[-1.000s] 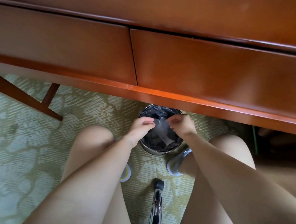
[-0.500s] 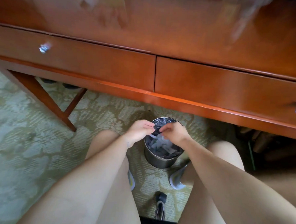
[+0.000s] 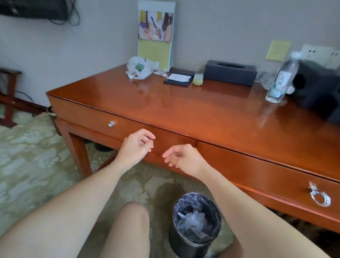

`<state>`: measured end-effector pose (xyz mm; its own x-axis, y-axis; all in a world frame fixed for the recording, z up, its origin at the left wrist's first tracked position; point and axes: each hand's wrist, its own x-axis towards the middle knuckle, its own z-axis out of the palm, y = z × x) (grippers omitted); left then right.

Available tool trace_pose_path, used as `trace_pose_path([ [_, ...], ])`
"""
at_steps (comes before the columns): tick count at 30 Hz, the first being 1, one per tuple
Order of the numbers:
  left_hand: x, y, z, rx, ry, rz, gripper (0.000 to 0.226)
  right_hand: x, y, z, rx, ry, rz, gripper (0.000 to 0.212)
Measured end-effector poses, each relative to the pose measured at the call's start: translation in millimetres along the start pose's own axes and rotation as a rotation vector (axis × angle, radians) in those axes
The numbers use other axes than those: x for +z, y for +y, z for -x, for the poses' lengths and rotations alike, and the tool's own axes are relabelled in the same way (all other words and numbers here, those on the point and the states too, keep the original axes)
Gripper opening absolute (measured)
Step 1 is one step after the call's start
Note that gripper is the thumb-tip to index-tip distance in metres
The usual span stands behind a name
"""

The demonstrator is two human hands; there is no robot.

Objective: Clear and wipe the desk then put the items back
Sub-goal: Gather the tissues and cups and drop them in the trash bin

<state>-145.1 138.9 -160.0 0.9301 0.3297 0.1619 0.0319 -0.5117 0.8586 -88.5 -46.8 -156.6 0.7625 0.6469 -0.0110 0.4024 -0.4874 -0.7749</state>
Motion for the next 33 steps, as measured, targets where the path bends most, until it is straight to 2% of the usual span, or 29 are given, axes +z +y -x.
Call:
trace_pose_path([
  [4, -41.8, 13.5, -30.2, 0.082, 0.160, -0.086, 0.013, -20.3, -49.0, -26.5, -0.113, 0.023, -0.085, 0.023],
  [8, -77.7, 10.7, -68.7, 0.068, 0.244, -0.113, 0.015, -37.3, -71.2, -67.6, -0.155, 0.064, -0.053, 0.020],
  [16, -104.1, -5.9, -164.0, 0.074, 0.199, -0.158, 0.015, -41.5, -56.1, -167.6, -0.055, 0.283, -0.070, 0.021],
  [19, -100.6, -13.9, -205.3, 0.071, 0.173, -0.138, 0.017, -41.4, -47.5, -206.8, -0.061, 0.380, -0.162, 0.025],
  [23, -94.0, -28.0, -266.2, 0.069, 0.233, -0.103, 0.019, -53.2, -37.0, -263.3, -0.080, 0.533, -0.258, 0.029],
  [29, -92.2, -50.4, -348.5, 0.202, 0.449, -0.355, 0.018, -64.8, -23.9, -354.4, -0.147, 0.676, -0.014, 0.022],
  [33, -93.1, -63.7, -395.6, 0.321, 0.585, -0.307, 0.020, -67.2, -23.6, -406.2, -0.217, 0.684, 0.216, 0.035],
])
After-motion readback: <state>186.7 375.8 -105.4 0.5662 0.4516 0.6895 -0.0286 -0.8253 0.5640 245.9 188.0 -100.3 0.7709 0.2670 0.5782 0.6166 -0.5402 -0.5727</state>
